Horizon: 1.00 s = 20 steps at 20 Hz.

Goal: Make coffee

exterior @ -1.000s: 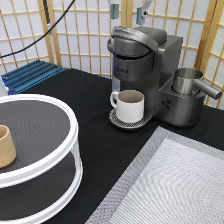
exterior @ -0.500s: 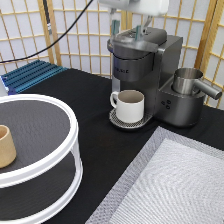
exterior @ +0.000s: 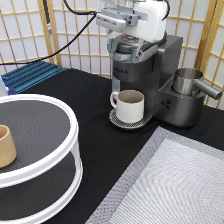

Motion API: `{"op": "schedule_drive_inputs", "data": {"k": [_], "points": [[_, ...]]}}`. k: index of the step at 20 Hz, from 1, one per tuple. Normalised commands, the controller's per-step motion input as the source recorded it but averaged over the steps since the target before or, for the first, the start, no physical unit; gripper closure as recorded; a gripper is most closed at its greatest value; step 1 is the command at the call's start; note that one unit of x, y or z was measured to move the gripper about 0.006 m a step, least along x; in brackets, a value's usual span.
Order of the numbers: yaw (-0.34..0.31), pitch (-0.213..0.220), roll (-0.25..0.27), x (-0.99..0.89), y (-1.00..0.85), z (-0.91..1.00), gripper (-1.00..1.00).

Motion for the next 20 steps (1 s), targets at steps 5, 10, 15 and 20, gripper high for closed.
{"op": "schedule_drive_inputs", "data": {"k": [5,10,15,20], "points": [[0.129,-0.001,0.167,0.18,-0.40,0.89,-1.00],[0.354,-0.001,0.042,0.00,-0.10,0.33,-1.00],[0.375,0.000,0.001,0.00,0.00,0.05,-1.00],[0.375,0.048,0.011,-0.01,0.00,-0.14,-1.00]]}}
